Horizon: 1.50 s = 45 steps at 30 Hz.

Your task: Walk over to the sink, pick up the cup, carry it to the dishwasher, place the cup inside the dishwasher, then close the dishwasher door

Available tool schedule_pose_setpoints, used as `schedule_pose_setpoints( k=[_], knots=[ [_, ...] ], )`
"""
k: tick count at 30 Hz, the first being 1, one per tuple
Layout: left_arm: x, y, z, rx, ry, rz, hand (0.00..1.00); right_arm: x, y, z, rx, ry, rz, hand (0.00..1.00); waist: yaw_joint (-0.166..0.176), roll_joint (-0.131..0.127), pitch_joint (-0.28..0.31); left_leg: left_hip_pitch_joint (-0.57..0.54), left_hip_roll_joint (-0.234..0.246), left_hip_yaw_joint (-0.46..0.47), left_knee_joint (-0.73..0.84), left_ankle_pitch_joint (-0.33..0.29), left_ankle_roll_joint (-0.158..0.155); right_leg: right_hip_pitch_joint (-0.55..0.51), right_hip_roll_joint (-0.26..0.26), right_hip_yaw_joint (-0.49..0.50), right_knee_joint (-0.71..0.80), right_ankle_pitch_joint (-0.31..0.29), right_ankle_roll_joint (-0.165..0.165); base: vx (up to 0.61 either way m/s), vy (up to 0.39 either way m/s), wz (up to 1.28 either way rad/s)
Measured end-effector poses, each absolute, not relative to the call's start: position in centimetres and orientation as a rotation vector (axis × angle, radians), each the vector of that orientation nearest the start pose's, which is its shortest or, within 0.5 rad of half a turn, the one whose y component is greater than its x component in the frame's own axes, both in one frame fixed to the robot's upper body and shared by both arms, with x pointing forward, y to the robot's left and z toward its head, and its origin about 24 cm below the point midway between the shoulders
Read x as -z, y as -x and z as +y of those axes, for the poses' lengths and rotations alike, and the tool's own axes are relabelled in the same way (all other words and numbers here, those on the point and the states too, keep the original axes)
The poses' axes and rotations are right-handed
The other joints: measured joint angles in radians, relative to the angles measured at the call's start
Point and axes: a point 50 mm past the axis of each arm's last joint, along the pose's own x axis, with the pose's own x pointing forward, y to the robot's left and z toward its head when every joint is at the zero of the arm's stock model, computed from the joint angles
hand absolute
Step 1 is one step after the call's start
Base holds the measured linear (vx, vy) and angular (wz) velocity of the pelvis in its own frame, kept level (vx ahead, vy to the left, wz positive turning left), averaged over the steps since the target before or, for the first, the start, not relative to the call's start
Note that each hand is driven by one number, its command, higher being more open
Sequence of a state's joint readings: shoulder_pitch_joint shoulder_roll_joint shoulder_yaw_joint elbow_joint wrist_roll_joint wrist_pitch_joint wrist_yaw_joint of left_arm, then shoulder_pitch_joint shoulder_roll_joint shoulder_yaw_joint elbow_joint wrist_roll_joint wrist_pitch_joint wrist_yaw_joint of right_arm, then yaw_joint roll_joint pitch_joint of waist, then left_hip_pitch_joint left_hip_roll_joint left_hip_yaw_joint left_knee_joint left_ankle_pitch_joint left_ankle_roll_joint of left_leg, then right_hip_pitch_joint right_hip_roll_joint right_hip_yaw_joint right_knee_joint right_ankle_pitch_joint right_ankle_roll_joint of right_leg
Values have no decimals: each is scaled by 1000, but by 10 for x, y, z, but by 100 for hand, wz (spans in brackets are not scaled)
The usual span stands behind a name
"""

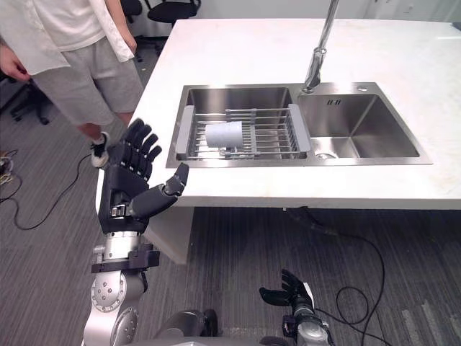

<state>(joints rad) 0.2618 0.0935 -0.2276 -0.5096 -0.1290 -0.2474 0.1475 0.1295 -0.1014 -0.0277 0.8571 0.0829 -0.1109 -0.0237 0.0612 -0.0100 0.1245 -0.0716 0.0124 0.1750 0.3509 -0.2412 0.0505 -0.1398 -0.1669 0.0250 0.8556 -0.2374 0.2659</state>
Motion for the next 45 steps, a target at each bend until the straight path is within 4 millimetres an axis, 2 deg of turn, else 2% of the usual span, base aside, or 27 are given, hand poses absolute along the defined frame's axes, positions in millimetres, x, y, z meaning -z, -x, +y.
schedule_pose_setpoints(
  k=[1, 2, 4, 5, 6, 7, 8, 11, 12, 13, 15, 16, 17, 19, 20, 21, 24, 28, 32, 37, 40, 45],
  knots=[
    [-122, -187, 129, 43, 155, -464, 90, 140, -123, -193, 142, 17, 869, 90, -9, -2, -1, 39, 10, -1, -11, -14, -6, -51, 0, -29, 86, -18, -36, 295, -64, 4],
    [-122, -187, 129, 45, 156, -466, 90, 140, -123, -189, 127, 13, 868, 90, -19, -3, -3, 67, 20, -5, -28, -19, -13, -94, 1, -62, 102, -43, -89, 295, -64, 3],
    [-123, -188, 128, 46, 154, -469, 90, 140, -125, -186, 116, 3, 859, 90, -27, -1, -3, 98, 42, -16, -53, -24, -31, -158, 11, -107, 55, -75, -147, 266, -160, 11],
    [-122, -188, 129, 42, 136, -471, 90, 138, -127, -187, 113, 4, 847, 90, -29, -1, -3, 114, 58, -20, -60, -30, -45, -189, 22, -122, -21, -88, -171, 324, -238, 13],
    [-122, -188, 129, 40, 134, -469, 90, 138, -128, -187, 112, 5, 843, 90, -31, -1, -4, 119, 66, -24, -57, -35, -54, -196, 29, -123, -73, -86, -175, 274, -246, 17],
    [-120, -189, 131, 32, 125, -463, 90, 138, -127, -187, 112, 5, 845, 90, -36, -9, -8, 123, 72, -30, -46, -49, -76, -192, 35, -120, -192, -54, -200, 290, -271, 24],
    [-115, -192, 134, 12, 95, -447, 90, 140, -121, -190, 115, 15, 868, 90, -39, -11, -18, 132, 81, -42, -16, -89, -121, -175, 43, -127, -303, 62, -228, 306, -268, 22],
    [-101, -197, 132, -20, 106, -374, 90, 141, -113, -203, 129, 49, 892, 90, -37, 50, -42, 132, 156, -48, 23, -81, -133, -120, 106, -166, -349, 33, -262, 312, -248, 10],
    [-100, -199, 131, -17, 107, -368, 90, 141, -112, -204, 135, 44, 892, 90, -42, 57, -34, 119, 171, -50, 74, -78, -137, -93, 115, -178, -363, 30, -266, 238, -224, 25],
    [-98, -199, 132, -25, 107, -356, 90, 141, -111, -206, 145, 43, 891, 90, -42, 58, -25, 76, 205, -50, 223, -53, -153, -37, 134, -186, -395, 23, -277, 161, -159, 19],
    [-98, -199, 136, -44, 103, -358, 90, 139, -104, -208, 151, 45, 886, 90, -25, 49, -22, -25, 256, -41, 485, -34, -145, 47, 150, -192, -440, 4, -309, 197, -129, 0],
    [-99, -199, 137, -51, 101, -362, 90, 139, -102, -209, 154, 47, 885, 90, -20, 49, -24, -49, 258, -30, 511, -42, -133, 62, 150, -193, -450, -1, -315, 173, -55, -4],
    [-101, -198, 141, -71, 89, -375, 90, 138, -102, -211, 159, 50, 884, 90, -18, 51, -31, -95, 251, -19, 502, -60, -117, 80, 149, -193, -471, -2, -315, 156, -3, -4],
    [-104, -198, 147, -95, 69, -395, 90, 138, -105, -212, 161, 51, 881, 90, -8, 53, -33, -130, 215, -25, 332, -53, -89, 87, 145, -186, -489, 1, -301, 170, 50, -7],
    [-104, -198, 149, -104, 40, -397, 90, 138, -104, -215, 164, 57, 884, 90, -4, 70, -40, -127, 188, -38, 170, 20, -98, 88, 149, -180, -488, 4, -274, 215, 111, -8],
    [-102, -199, 150, -109, 11, -386, 90, 141, -102, -211, 159, 47, 903, 90, 2, 57, -43, -98, 168, -45, 118, 27, -117, 86, 142, -166, -489, 2, -263, 262, 106, -4],
    [-97, -200, 152, -110, -48, -358, 90, 143, -100, -209, 154, 35, 912, 90, 2, 47, -41, -82, 135, -44, 64, 42, -105, 101, 120, -159, -535, 16, -244, 149, 63, 9],
    [-96, -201, 153, -61, -188, -349, 90, 146, -94, -206, 152, 20, 934, 90, -5, 37, -53, 17, 96, -28, -63, 80, -100, 165, 97, -149, -606, 25, -234, 97, 37, -1],
    [-101, -205, 138, 69, -326, -391, 90, 145, -99, -205, 136, 15, 923, 90, -12, 33, -58, 47, 88, -29, -187, 146, -111, 164, 106, -144, -667, 64, -244, 20, -28, -6],
    [-101, -212, 130, 157, -425, -411, 90, 147, -97, -208, 127, 19, 943, 90, -38, 34, -63, 78, 92, -29, -276, 186, -123, 155, 127, -120, -686, 86, -251, -2, -43, -17],
    [-90, -220, 133, 178, -500, -371, 90, 147, -95, -212, 124, 34, 951, 90, -54, 34, -83, 88, 87, -28, -311, 203, -120, 154, 128, -112, -707, 105, -250, -17, 4, -11],
    [-72, -226, 142, 197, -600, -288, 90, 147, -94, -214, 121, 41, 954, 90, -57, 34, -85, 85, 71, -23, -332, 222, -105, 157, 118, -101, -765, 148, -236, -57, 47, -6]
  ],
)
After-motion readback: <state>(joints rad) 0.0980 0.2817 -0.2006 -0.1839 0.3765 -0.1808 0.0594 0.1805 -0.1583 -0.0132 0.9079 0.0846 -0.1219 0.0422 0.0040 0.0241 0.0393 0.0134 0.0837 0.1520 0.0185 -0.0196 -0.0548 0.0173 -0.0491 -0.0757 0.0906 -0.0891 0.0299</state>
